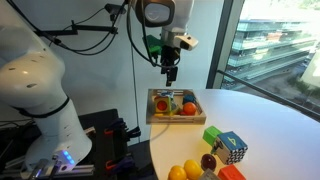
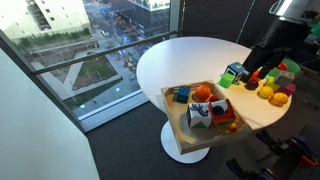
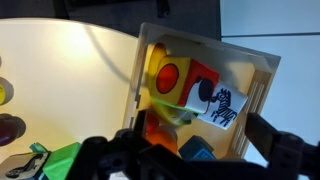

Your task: Put the orange plastic fruit in the crate

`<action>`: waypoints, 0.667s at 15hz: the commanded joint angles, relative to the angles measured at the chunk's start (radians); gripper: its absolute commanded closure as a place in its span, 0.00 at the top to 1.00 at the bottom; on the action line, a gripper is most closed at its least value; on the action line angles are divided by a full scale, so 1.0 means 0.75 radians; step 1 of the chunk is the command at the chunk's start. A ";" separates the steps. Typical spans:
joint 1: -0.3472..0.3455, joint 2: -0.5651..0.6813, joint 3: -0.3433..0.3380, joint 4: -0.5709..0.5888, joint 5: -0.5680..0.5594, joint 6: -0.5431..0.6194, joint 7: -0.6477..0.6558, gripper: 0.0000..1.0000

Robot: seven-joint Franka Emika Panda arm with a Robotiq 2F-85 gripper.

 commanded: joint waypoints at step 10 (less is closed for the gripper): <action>-0.072 0.008 0.013 0.025 -0.061 0.015 0.016 1.00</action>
